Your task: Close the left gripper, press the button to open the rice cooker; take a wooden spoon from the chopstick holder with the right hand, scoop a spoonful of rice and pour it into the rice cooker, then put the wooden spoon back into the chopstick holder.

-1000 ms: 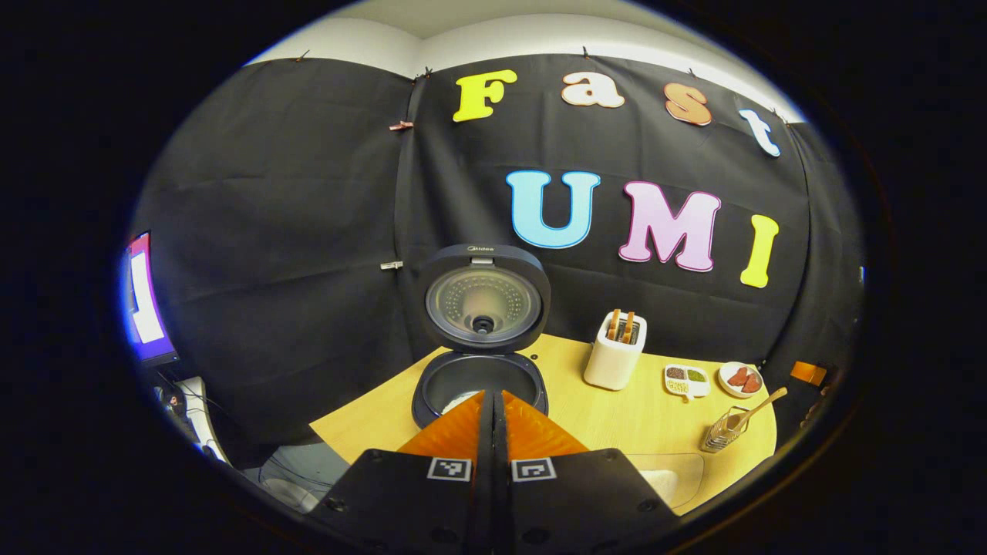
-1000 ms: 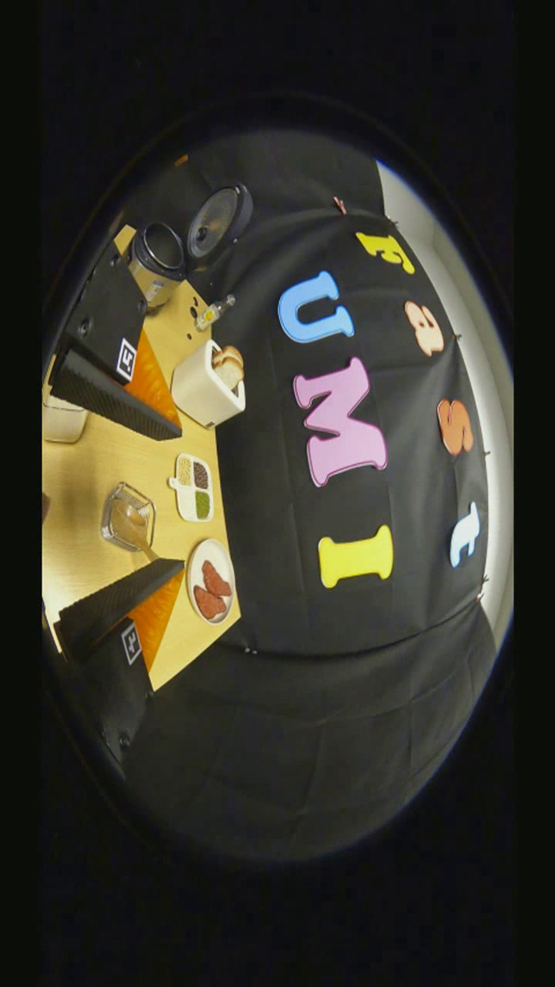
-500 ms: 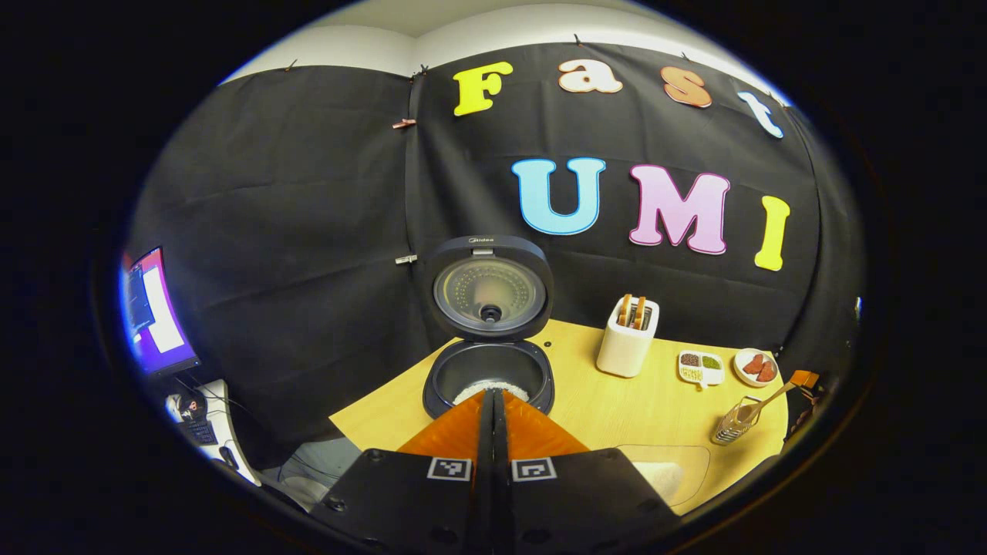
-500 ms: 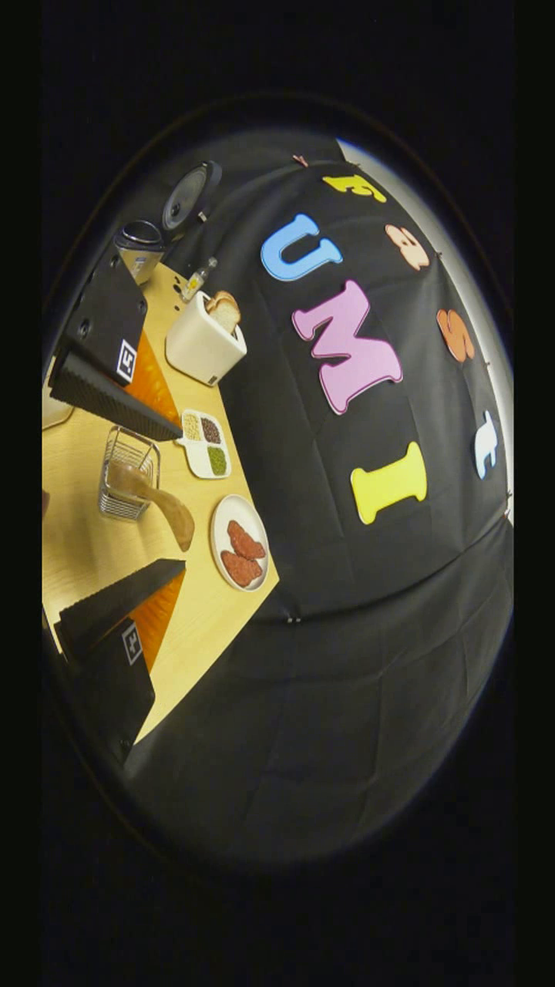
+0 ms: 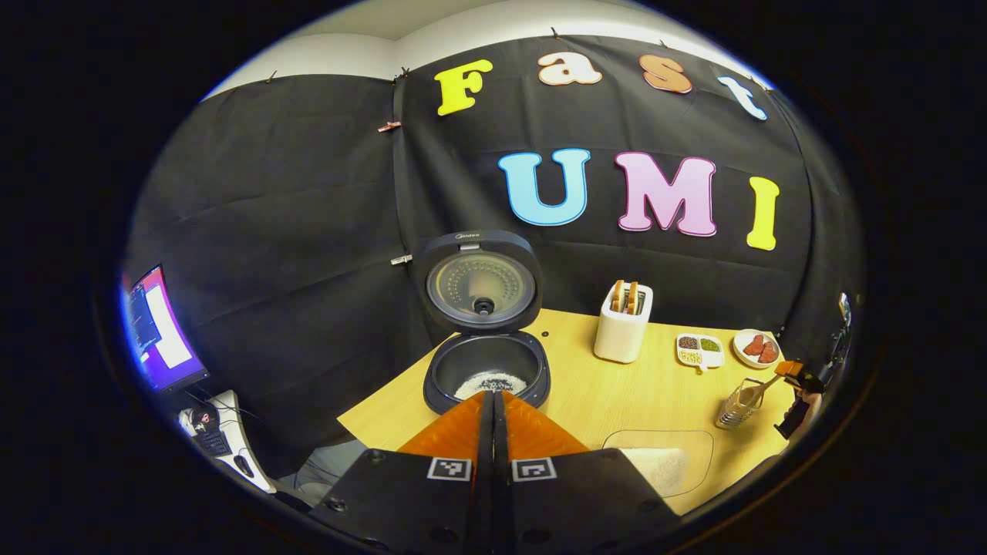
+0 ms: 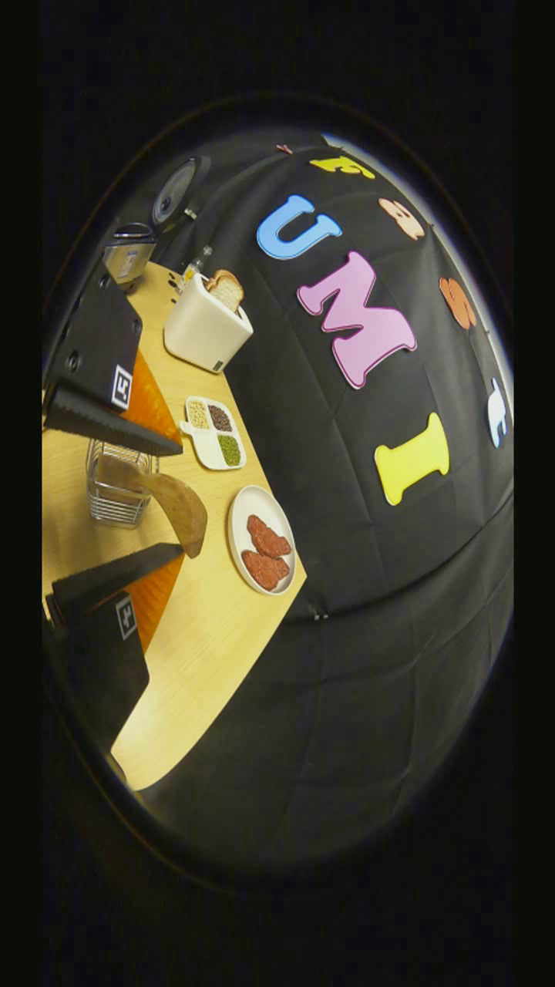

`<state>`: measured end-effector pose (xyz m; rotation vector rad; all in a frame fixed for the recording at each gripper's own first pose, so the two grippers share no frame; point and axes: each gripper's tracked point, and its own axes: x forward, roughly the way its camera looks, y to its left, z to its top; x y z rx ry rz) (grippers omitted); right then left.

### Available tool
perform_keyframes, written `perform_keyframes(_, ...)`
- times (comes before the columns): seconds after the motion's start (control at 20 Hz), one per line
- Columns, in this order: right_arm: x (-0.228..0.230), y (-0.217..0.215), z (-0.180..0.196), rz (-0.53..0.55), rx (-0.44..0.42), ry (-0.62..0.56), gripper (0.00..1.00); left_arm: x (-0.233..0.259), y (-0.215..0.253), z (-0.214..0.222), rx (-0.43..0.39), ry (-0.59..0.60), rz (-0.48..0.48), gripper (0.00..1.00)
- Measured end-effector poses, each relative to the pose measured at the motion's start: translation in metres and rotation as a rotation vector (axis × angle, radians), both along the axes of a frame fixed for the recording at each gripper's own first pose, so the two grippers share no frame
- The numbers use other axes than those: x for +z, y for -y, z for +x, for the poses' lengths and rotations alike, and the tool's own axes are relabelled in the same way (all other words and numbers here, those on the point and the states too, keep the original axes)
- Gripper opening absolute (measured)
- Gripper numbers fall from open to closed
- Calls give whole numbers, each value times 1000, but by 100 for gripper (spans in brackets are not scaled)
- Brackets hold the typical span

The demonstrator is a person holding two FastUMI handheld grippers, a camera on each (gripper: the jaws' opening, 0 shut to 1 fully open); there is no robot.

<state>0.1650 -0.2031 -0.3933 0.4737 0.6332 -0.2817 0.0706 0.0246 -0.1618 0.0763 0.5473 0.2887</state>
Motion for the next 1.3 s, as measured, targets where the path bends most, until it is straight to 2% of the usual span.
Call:
perform_keyframes(0.05, 0, 0, -1, -3, -3, -5, 58, -1, 0, -3, 7, -2, -3, 5)
perform_keyframes(0.1, 0, 1, 2, -16, -5, 0, 48, -2, -1, -5, 15, -3, -5, 5)
perform_keyframes(0.25, 3, -8, 9, -21, 27, 7, 31, -3, -3, -12, 28, -7, -5, 5)
perform_keyframes(0.3, 1, -11, 11, -15, 34, 6, 31, -3, -3, -13, 31, -9, -6, 5)
perform_keyframes(0.35, 2, -13, 13, -8, 37, 4, 22, -4, -3, -16, 35, -9, -6, 5)
perform_keyframes(0.45, 7, -16, 15, 11, 36, 4, 23, -3, -4, -20, 44, -7, -7, 5)
perform_keyframes(0.55, 12, -28, 18, 20, 76, 19, 12, -2, -5, -26, 50, -4, -9, 5)
perform_keyframes(0.6, 17, -30, 15, 5, 102, 29, 16, -3, -6, -28, 54, -5, -10, 5)
perform_keyframes(0.7, 24, -36, 12, -11, 144, 33, 16, -6, -10, -32, 68, -4, -22, 5)
perform_keyframes(0.85, 44, -33, 16, -6, 142, 65, 16, -9, -13, -37, 83, 0, -42, 5)
perform_keyframes(0.9, 52, -33, 18, -3, 142, 79, 12, -9, -13, -39, 82, 2, -43, 5)
perform_keyframes(0.95, 62, -32, 20, -2, 143, 98, 12, -9, -14, -40, 79, 2, -42, 5)
perform_keyframes(1.05, 88, -34, 23, -14, 165, 134, 19, -10, -15, -41, 75, 4, -41, 5)
perform_keyframes(1.15, 113, -43, 24, -27, 201, 176, 21, -10, -16, -39, 74, 9, -47, 5)
perform_keyframes(1.2, 123, -53, 22, -20, 224, 190, 16, -11, -16, -39, 74, 11, -56, 5)
perform_keyframes(1.25, 130, -61, 20, -4, 239, 198, 16, -11, -16, -39, 75, 15, -62, 5)
perform_keyframes(1.3, 135, -72, 14, 20, 257, 195, 20, -12, -17, -38, 76, 19, -69, 5)
